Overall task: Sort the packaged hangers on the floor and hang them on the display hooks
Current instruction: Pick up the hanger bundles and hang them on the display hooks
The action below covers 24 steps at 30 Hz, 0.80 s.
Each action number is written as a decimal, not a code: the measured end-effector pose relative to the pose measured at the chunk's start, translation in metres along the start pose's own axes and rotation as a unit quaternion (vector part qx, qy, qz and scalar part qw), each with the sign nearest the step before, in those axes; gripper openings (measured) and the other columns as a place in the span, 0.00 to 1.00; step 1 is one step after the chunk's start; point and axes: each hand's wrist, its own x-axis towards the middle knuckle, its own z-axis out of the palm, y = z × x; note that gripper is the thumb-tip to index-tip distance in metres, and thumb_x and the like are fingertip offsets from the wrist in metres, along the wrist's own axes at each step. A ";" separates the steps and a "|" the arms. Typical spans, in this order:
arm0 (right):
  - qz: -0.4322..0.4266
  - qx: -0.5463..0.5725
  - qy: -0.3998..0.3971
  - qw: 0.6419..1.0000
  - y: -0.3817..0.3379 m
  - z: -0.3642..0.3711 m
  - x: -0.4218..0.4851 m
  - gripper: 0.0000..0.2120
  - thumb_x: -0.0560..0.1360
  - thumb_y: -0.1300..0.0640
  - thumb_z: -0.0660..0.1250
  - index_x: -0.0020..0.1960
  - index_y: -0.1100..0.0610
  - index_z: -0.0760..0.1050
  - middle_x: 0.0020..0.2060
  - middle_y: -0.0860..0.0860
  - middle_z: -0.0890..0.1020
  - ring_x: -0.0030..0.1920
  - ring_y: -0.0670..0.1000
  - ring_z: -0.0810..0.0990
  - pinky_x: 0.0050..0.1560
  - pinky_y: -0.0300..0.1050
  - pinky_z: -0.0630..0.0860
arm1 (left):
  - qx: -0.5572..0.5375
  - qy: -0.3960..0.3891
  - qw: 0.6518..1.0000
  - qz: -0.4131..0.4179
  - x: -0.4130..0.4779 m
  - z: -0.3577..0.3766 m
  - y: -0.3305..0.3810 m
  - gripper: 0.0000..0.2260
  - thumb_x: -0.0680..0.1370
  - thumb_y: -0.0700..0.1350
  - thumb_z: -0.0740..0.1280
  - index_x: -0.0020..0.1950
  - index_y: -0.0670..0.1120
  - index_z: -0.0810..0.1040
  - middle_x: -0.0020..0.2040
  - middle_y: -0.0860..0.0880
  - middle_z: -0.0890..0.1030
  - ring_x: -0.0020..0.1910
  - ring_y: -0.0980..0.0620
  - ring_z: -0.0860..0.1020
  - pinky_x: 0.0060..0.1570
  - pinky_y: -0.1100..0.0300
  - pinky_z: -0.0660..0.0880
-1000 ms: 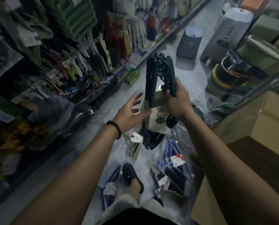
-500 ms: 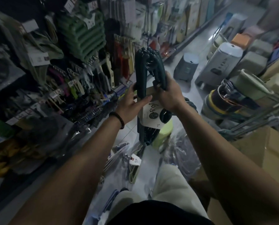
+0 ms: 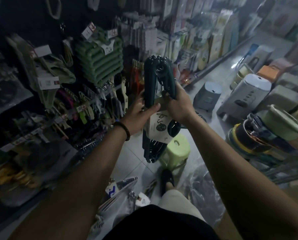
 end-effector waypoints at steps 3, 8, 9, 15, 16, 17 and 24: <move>0.007 0.024 -0.021 0.999 0.019 -0.001 0.050 0.19 0.74 0.57 0.66 0.64 0.45 0.74 0.51 0.50 0.83 0.53 0.55 0.82 0.53 0.59 0.83 | 0.018 0.021 1.000 -0.014 0.049 0.002 -0.013 0.21 0.80 0.55 0.69 0.73 0.55 0.72 0.66 0.53 0.82 0.65 0.54 0.80 0.67 0.46 0.75; 0.005 0.059 -0.084 0.995 0.065 -0.008 0.156 0.22 0.73 0.53 0.64 0.66 0.43 0.73 0.52 0.48 0.83 0.55 0.56 0.83 0.57 0.63 0.82 | 0.033 0.074 0.996 -0.042 0.142 0.015 -0.037 0.19 0.80 0.52 0.70 0.70 0.55 0.74 0.62 0.52 0.84 0.62 0.52 0.82 0.63 0.44 0.79; 0.003 0.060 -0.101 0.993 0.073 -0.012 0.179 0.21 0.73 0.51 0.64 0.66 0.42 0.73 0.52 0.48 0.84 0.55 0.56 0.83 0.57 0.63 0.82 | 0.036 0.086 0.995 -0.045 0.162 0.017 -0.036 0.19 0.80 0.49 0.72 0.70 0.53 0.74 0.61 0.51 0.84 0.61 0.54 0.82 0.62 0.47 0.79; -0.013 0.101 -0.193 0.976 0.083 -0.047 0.296 0.10 0.78 0.48 0.65 0.59 0.46 0.77 0.47 0.51 0.86 0.46 0.55 0.84 0.44 0.56 0.83 | 0.026 0.185 0.982 -0.032 0.265 0.015 -0.004 0.33 0.69 0.50 0.79 0.71 0.44 0.73 0.63 0.41 0.82 0.62 0.43 0.81 0.60 0.45 0.80; -0.022 0.106 -0.196 0.975 0.080 -0.050 0.313 0.09 0.77 0.48 0.65 0.56 0.46 0.78 0.46 0.49 0.86 0.46 0.54 0.84 0.48 0.58 0.83 | 0.029 0.200 0.979 -0.026 0.278 0.014 0.003 0.34 0.68 0.50 0.79 0.71 0.41 0.72 0.63 0.40 0.82 0.62 0.42 0.81 0.60 0.43 0.80; -0.034 0.109 -0.206 0.972 0.077 -0.051 0.328 0.09 0.76 0.48 0.66 0.55 0.45 0.79 0.46 0.48 0.86 0.48 0.54 0.85 0.51 0.61 0.83 | 0.031 0.218 0.975 -0.024 0.289 0.012 0.009 0.34 0.68 0.49 0.79 0.70 0.40 0.72 0.62 0.40 0.82 0.61 0.42 0.82 0.58 0.42 0.80; -0.128 0.095 -0.247 0.956 0.013 -0.054 0.402 0.10 0.77 0.46 0.66 0.56 0.46 0.79 0.46 0.48 0.86 0.46 0.53 0.85 0.49 0.62 0.83 | 0.009 0.261 0.965 0.012 0.345 -0.024 0.068 0.30 0.65 0.43 0.77 0.65 0.42 0.71 0.43 0.63 0.84 0.44 0.62 0.83 0.43 0.66 0.78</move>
